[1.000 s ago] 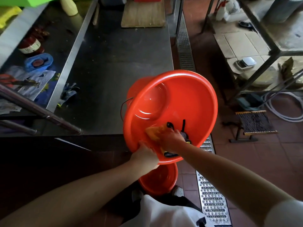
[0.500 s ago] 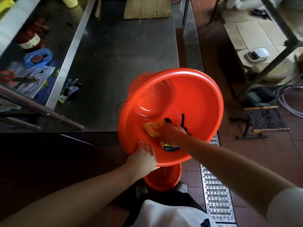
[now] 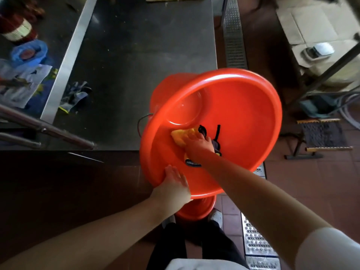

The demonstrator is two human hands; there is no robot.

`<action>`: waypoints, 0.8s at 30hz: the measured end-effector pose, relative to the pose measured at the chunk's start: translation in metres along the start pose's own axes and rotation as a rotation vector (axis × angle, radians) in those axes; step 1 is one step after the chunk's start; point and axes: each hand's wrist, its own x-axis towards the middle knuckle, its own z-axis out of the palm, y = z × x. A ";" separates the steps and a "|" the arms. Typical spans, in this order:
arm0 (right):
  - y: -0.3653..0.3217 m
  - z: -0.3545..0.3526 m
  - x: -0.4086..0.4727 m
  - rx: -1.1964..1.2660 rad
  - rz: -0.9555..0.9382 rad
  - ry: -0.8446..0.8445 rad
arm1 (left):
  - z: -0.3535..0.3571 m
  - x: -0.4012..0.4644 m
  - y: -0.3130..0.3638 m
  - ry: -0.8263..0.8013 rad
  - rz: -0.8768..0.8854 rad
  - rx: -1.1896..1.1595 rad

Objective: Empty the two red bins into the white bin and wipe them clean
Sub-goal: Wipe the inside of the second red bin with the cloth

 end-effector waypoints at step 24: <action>-0.001 0.017 -0.040 0.011 0.015 0.020 | 0.015 0.007 0.014 0.050 -0.032 -0.008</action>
